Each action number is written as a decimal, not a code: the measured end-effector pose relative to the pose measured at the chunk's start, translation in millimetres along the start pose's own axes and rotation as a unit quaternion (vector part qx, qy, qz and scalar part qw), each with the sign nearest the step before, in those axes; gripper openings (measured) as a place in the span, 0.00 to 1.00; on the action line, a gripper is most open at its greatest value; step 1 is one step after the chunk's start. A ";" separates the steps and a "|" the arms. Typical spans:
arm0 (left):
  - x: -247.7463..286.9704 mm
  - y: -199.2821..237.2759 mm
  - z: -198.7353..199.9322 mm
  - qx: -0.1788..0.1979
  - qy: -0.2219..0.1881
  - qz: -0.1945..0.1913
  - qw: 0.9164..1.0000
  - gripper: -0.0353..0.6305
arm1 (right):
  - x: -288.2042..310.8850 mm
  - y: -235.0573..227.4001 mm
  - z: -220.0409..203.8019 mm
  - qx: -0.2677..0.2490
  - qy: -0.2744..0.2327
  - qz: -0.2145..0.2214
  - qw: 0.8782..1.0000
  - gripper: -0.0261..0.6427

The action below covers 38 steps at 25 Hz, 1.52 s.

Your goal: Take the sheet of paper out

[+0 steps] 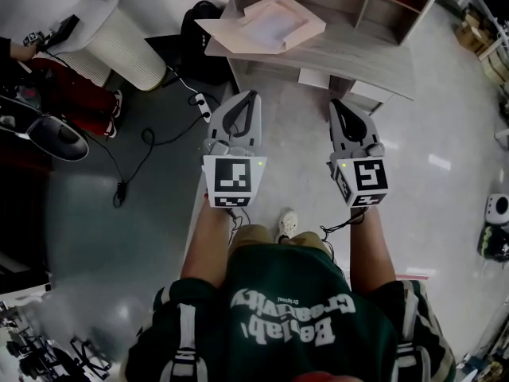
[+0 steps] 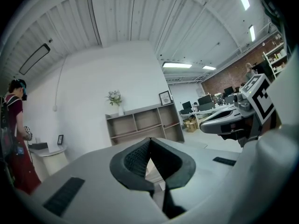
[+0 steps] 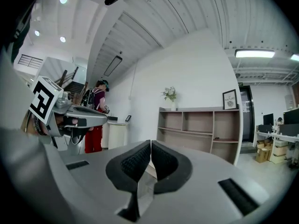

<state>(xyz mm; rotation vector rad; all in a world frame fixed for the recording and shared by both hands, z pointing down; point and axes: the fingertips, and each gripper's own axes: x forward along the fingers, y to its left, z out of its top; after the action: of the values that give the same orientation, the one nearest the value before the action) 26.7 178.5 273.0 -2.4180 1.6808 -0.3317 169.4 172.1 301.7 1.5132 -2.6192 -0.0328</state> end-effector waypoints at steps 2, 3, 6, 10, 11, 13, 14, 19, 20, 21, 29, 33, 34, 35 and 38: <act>5.2 0.7 0.4 0.000 0.001 0.001 1.000 0.08 | 3.7 -2.1 0.6 0.001 -0.001 0.004 1.000 0.09; 7.3 0.9 -0.1 0.000 0.002 0.001 1.000 0.08 | 5.1 -2.9 0.5 0.001 -0.002 0.005 1.000 0.09; 13.0 2.9 -2.8 -0.003 0.003 0.000 1.000 0.08 | 10.2 -4.2 -1.0 0.000 0.000 0.005 1.000 0.09; 25.9 15.0 -11.3 -0.009 0.005 0.003 1.000 0.08 | 27.7 -2.5 -7.2 -0.006 0.009 0.010 1.000 0.09; 30.4 18.6 -14.3 -0.010 0.006 0.004 1.000 0.08 | 33.6 -2.3 -9.0 -0.008 0.011 0.011 1.000 0.09; 41.7 26.5 -19.6 -0.008 0.006 0.004 1.000 0.08 | 47.1 -3.3 -10.4 -0.012 0.013 0.012 1.000 0.09; 48.8 31.4 -21.8 -0.008 0.006 0.003 1.000 0.08 | 55.0 -4.4 -10.0 -0.015 0.014 0.012 1.000 0.09; 94.9 67.7 -29.9 -0.017 0.004 0.000 1.000 0.08 | 112.0 -13.9 -7.4 -0.023 0.026 0.011 0.999 0.09; 105.5 75.9 -31.6 -0.016 0.004 -0.002 1.000 0.08 | 126.1 -16.9 -4.6 -0.024 0.023 0.010 0.999 0.09; 116.3 84.6 -33.5 -0.015 0.005 -0.003 1.000 0.08 | 140.2 -19.8 -1.7 -0.025 0.020 0.008 0.999 0.09; 211.7 156.9 -40.7 -0.007 -0.005 -0.014 1.000 0.08 | 250.0 -43.1 5.6 -0.027 0.036 -0.003 0.999 0.09; 249.1 188.9 -53.3 -0.003 -0.002 -0.022 1.000 0.08 | 298.0 -47.2 7.7 -0.026 0.034 -0.011 0.999 0.09; 256.8 196.4 -57.6 -0.004 0.000 -0.024 1.000 0.08 | 309.3 -47.6 8.9 -0.025 0.031 -0.013 0.999 0.09; 263.7 202.9 -61.8 -0.004 0.002 -0.027 1.000 0.08 | 319.7 -47.8 10.0 -0.024 0.028 -0.015 0.999 0.09; 280.4 218.1 -72.3 -0.009 0.006 -0.036 0.999 0.08 | 343.8 -46.4 9.5 -0.024 0.027 -0.018 0.999 0.09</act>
<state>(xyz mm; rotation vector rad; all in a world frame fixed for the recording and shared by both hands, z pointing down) -95.2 -161.3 306.0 -2.5003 1.6108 -0.3437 38.4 -148.7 319.6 1.5234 -2.5308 -0.0567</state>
